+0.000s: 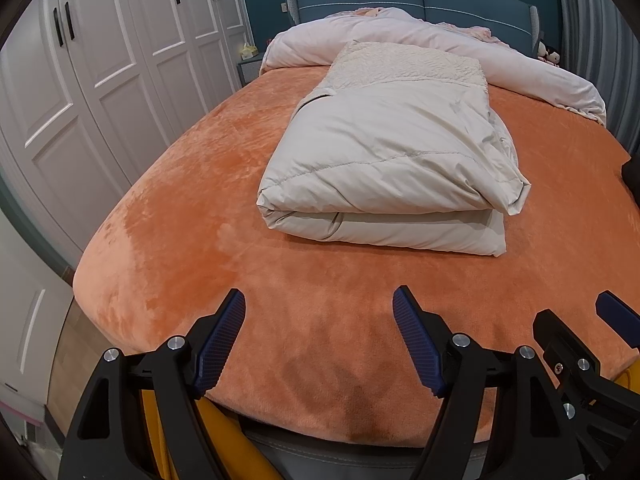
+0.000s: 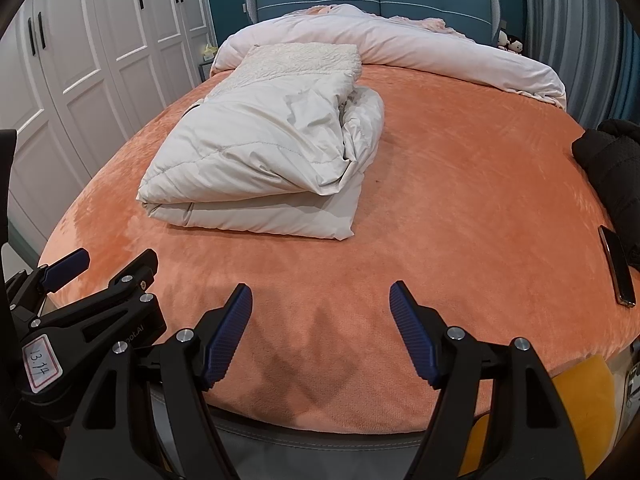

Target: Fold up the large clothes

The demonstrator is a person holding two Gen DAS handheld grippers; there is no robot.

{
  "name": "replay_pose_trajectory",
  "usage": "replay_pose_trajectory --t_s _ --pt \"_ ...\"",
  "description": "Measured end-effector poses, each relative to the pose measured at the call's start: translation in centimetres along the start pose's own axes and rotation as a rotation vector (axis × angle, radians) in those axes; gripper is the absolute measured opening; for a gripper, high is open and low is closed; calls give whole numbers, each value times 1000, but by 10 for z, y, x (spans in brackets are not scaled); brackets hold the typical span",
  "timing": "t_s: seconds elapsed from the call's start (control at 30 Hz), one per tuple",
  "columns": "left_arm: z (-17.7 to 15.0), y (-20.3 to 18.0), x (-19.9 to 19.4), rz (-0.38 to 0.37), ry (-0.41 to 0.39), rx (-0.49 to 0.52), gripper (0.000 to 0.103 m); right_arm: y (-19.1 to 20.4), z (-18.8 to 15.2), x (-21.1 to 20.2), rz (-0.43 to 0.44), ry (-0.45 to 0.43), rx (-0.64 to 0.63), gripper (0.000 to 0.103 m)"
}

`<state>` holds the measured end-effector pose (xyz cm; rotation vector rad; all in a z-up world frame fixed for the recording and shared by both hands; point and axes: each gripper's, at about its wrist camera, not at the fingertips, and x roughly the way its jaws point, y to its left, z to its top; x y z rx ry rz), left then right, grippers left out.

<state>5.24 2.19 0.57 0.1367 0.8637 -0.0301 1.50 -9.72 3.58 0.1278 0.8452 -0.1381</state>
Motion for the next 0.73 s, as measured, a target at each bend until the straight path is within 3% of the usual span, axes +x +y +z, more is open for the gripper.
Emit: replay_pose_trajectory --t_s 0.73 --pt "3 1 3 3 -5 13 71 3 -2 -1 -11 -1 12 68"
